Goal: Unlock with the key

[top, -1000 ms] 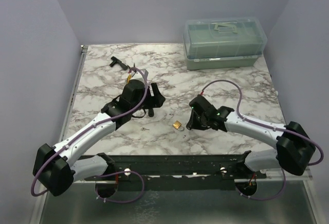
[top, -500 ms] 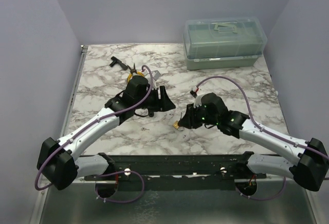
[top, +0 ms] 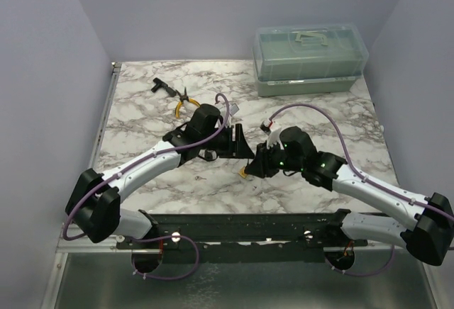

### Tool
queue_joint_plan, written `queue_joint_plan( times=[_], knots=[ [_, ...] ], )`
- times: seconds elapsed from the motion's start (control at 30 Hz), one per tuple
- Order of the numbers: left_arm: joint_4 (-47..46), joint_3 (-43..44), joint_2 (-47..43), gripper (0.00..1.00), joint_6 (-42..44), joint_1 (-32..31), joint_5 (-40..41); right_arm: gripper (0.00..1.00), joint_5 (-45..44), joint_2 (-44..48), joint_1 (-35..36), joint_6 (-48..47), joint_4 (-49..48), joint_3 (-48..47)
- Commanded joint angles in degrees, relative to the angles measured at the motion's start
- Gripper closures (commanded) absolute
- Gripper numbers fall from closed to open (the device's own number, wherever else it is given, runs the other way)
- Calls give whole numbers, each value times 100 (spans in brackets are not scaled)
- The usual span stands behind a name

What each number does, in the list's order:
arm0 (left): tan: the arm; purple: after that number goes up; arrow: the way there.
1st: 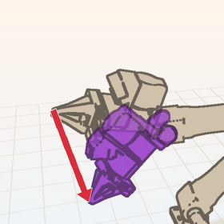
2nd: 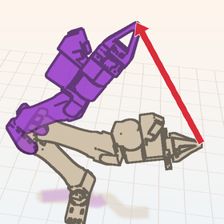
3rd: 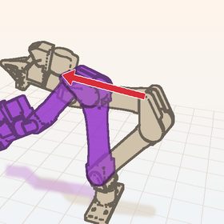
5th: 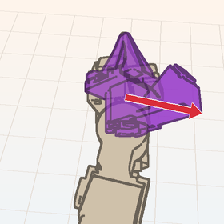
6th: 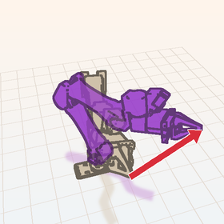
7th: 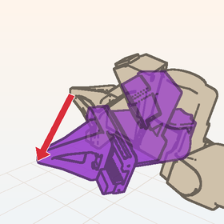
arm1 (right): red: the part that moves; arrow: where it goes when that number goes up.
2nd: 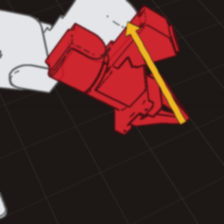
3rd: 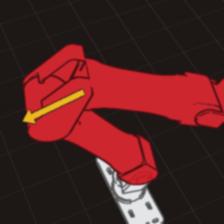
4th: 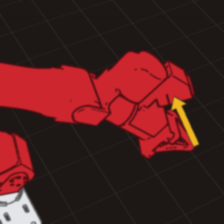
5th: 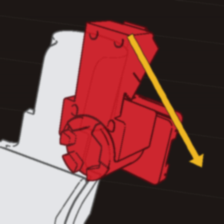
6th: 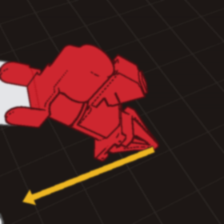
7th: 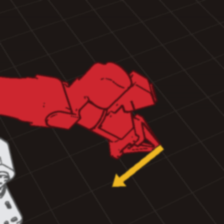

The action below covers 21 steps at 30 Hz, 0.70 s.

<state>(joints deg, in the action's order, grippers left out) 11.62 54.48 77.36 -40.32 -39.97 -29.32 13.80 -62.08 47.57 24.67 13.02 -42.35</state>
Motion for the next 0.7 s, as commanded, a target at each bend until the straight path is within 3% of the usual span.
queue_joint_plan(
  times=[0.0, 0.17, 0.33, 0.53, 0.6, 0.67],
  knots=[
    [-374, 99, 200, 46, -200, -105, -158, 88, 132, 36, 15, -147, 14, -248],
    [-499, 91, 310, 56, -294, -143, -149, 88, 53, 84, 15, -142, 52, -241],
    [-606, 63, 368, 98, -402, -151, -129, 89, -103, 123, 15, -119, 64, -216],
    [-645, 63, 402, 100, -678, -133, 57, 91, -477, 152, 15, -3, 36, -199],
    [-667, 59, 366, 100, -734, -133, 168, 85, -492, 133, 15, 35, 34, -209],
    [-669, 62, 280, 100, -776, -122, 313, 68, -538, 121, 15, 92, 93, -213]
  ],
)
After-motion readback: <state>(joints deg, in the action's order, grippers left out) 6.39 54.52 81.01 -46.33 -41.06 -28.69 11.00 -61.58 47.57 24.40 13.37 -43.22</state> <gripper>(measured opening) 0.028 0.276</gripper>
